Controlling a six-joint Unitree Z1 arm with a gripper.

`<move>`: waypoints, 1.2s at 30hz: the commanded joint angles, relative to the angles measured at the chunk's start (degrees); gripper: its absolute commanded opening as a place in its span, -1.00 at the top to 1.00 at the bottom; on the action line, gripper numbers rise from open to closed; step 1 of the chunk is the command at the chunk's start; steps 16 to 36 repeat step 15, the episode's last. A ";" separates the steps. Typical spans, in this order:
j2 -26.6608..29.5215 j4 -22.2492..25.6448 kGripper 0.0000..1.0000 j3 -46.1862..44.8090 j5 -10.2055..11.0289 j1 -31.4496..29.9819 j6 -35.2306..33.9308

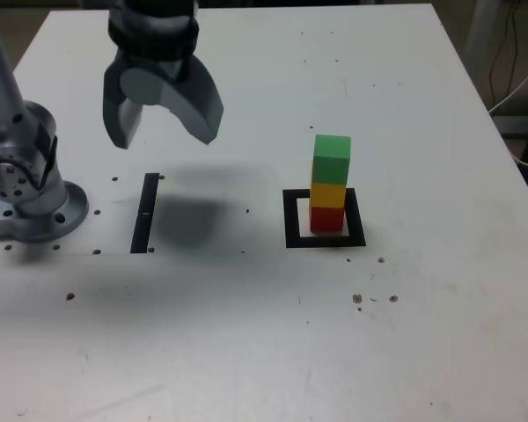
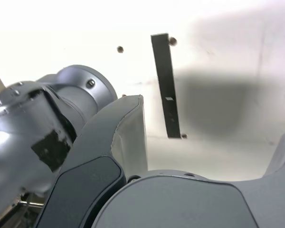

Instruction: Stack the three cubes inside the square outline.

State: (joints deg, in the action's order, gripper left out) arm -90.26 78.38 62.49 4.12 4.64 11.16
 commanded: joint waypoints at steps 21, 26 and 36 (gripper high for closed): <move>5.03 -10.13 -0.99 -11.79 0.22 1.16 -1.86; 5.03 -10.13 -0.99 -11.79 0.22 1.16 -1.86; 5.03 -10.13 -0.99 -11.79 0.22 1.16 -1.86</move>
